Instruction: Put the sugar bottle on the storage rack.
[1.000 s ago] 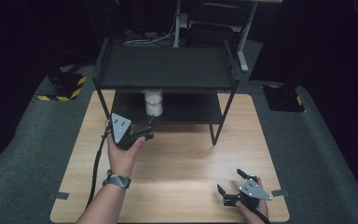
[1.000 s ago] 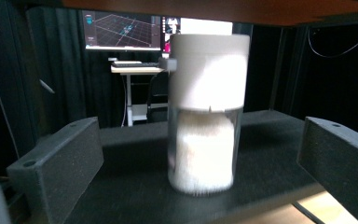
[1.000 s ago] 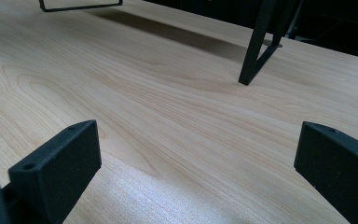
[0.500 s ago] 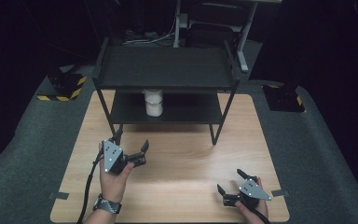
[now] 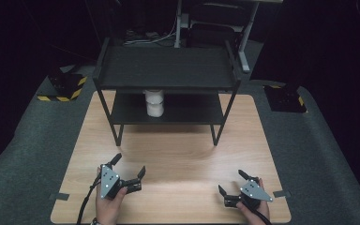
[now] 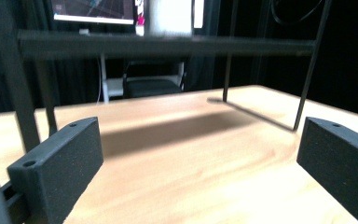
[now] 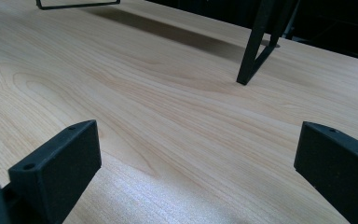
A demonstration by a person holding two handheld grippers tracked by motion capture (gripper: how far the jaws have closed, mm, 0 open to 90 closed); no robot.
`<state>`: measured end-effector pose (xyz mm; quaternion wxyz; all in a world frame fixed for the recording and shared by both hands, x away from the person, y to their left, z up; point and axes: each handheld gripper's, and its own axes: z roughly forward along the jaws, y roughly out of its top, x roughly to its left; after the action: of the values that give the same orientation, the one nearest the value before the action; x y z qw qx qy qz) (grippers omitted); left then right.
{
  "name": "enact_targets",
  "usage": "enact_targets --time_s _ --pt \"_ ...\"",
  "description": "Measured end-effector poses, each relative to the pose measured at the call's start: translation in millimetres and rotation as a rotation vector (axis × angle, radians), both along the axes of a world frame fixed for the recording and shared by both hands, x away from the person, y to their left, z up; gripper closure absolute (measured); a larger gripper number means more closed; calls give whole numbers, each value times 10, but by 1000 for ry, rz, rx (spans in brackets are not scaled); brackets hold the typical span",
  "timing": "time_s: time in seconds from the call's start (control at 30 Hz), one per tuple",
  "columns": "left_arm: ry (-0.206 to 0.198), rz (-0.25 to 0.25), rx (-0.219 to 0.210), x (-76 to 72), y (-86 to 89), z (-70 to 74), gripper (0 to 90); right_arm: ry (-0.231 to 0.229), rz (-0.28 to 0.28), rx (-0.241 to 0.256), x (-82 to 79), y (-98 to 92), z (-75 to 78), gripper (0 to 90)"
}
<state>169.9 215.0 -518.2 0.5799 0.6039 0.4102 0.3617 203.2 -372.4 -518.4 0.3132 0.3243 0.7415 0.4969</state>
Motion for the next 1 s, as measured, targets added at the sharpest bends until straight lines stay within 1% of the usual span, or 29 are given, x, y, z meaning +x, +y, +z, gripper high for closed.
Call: enact_targets --time_s 0.1,0.17,0.27,0.43,0.53,0.57,0.63,0.73,0.77,0.9,1.0 --pt "25 4 16 -56 35 -60 5 -2 -3 -1 -6 7 -2 2" --pt "32 3 22 -65 44 -72 5 -3 -3 -2 -6 7 -2 2" --pt "48 1 50 -93 60 -111 5 -5 -3 -5 -8 11 -3 2" --pt "69 -3 58 -126 81 -176 5 -2 -10 0 -8 10 -3 2" --pt "100 1 57 -135 98 -212 5 -4 -12 1 -12 12 -6 2" --pt "113 7 54 -135 99 -215 5 -7 -12 -3 -15 15 -7 2" --pt "122 8 46 -129 109 -207 5 -10 -11 -9 -18 21 -6 2" --pt "135 15 67 -126 86 -192 5 -9 -15 -14 -21 33 -1 2" --pt "135 15 67 -126 86 -192 5 -9 -15 -14 -21 33 -1 2" --pt "142 -2 122 -108 59 -150 5 -11 -16 -13 -24 33 -4 2" --pt "167 -10 141 -81 42 -103 5 -10 -14 -15 -20 36 -2 2"
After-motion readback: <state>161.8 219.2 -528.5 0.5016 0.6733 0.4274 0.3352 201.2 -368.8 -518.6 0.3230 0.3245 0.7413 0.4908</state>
